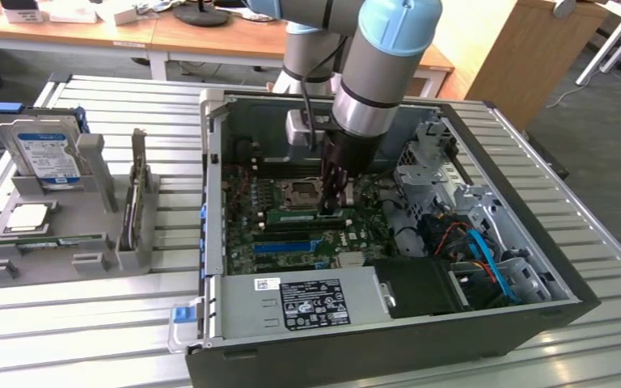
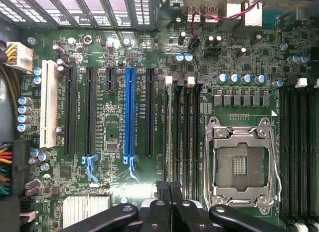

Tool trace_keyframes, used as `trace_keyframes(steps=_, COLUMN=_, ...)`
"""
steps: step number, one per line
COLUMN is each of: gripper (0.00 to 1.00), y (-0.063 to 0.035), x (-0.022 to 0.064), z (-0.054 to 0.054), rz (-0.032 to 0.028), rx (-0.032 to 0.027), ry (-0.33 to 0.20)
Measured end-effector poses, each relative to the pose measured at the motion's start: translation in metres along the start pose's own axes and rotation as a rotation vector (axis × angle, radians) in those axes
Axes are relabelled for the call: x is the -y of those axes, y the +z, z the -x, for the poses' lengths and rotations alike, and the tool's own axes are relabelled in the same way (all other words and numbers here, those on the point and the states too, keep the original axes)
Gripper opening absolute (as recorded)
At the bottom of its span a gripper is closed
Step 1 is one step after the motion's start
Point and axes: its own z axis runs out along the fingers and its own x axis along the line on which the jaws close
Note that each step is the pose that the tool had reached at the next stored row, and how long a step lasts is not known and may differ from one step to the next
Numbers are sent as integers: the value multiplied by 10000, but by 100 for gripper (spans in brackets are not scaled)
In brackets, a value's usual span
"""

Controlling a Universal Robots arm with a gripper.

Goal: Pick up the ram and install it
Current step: 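Insert the ram into the slot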

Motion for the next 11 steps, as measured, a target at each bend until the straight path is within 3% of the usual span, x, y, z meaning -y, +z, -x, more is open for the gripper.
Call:
trace_keyframes(steps=5, gripper=12, y=0, x=2, z=0, rz=8, rx=1, ry=-1)
trace_keyframes(steps=11, gripper=12, y=-3, x=19, z=-7, rz=206, rx=-1, ry=5)
